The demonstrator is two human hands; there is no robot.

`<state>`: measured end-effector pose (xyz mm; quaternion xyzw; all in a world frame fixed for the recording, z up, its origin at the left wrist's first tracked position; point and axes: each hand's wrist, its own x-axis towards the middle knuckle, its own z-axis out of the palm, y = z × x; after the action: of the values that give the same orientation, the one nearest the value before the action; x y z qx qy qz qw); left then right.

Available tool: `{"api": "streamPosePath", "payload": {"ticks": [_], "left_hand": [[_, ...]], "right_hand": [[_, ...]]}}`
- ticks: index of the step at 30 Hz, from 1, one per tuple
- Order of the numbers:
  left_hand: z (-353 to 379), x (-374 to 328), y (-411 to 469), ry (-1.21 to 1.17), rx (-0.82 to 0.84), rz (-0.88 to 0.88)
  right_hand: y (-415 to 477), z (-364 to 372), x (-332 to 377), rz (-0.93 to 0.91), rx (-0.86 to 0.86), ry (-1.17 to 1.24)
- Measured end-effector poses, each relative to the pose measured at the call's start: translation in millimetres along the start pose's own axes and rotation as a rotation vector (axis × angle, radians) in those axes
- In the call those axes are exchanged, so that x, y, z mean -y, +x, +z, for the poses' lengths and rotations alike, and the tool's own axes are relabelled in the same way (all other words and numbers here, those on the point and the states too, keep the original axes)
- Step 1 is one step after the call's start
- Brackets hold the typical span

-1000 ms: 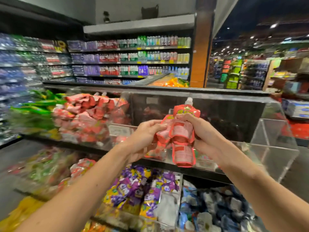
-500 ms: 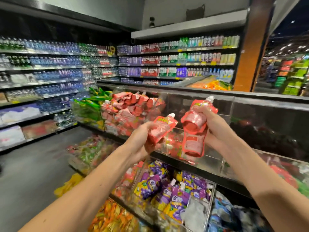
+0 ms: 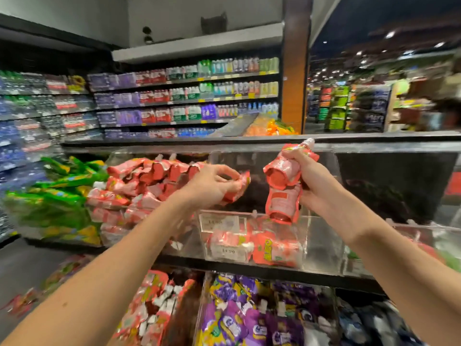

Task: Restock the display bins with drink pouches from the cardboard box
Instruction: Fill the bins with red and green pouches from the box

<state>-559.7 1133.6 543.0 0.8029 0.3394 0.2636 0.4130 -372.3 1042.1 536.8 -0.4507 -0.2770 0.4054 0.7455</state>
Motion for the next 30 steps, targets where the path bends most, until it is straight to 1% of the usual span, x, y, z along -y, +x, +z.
{"api": "streamPosePath", "payload": {"ticks": [1, 5, 7, 9, 13, 16, 21, 22, 23, 24, 26, 27, 28, 30], "left_hand": [[-1.7, 6.0, 12.7, 0.097, 0.042, 0.022], [2.1, 29.3, 58.9, 0.702, 0.204, 0.148], [9.1, 38.0, 71.7, 0.864, 0.265, 0.153], [15.7, 45.2, 77.6, 0.954, 0.305, 0.169], [20.0, 59.8, 90.5, 1.057, 0.363, 0.206], [20.2, 59.3, 93.9, 1.107, 0.407, 0.166], [18.2, 39.8, 91.9, 1.158, 0.569, 0.055], [18.2, 38.1, 93.3, 1.129, 0.585, 0.057], [16.9, 36.8, 95.3, 1.059, 0.564, 0.076], [13.6, 35.4, 98.0, 0.912, 0.507, 0.093], [2.4, 28.3, 98.9, 0.436, 0.406, 0.065], [-3.7, 22.2, 94.2, 0.198, 0.420, 0.035], [-8.0, 16.8, 87.5, 0.009, 0.474, 0.002], [-8.6, 9.0, 72.5, -0.227, 0.589, -0.050]], "right_hand": [[2.7, 3.9, -2.9, -0.014, -0.027, 0.004], [5.3, 16.1, -12.3, -0.054, -0.093, -0.010], [4.5, 21.1, -15.3, -0.061, -0.115, -0.037], [3.5, 26.2, -18.0, -0.071, -0.130, -0.084], [5.1, 33.3, -21.8, -0.085, -0.146, -0.144], [7.3, 34.4, -21.5, -0.069, -0.138, -0.166], [11.3, 32.4, -19.8, -0.029, -0.107, -0.160], [11.7, 32.3, -18.7, -0.019, -0.101, -0.152], [12.4, 32.1, -17.3, -0.010, -0.092, -0.142], [13.1, 32.4, -15.1, -0.005, -0.082, -0.127], [15.3, 33.8, -9.4, -0.008, -0.063, -0.095], [16.9, 34.8, -6.2, -0.015, -0.050, -0.076], [18.3, 36.6, -3.3, -0.024, -0.036, -0.055], [19.7, 41.6, 2.6, -0.035, 0.008, -0.025]]}}
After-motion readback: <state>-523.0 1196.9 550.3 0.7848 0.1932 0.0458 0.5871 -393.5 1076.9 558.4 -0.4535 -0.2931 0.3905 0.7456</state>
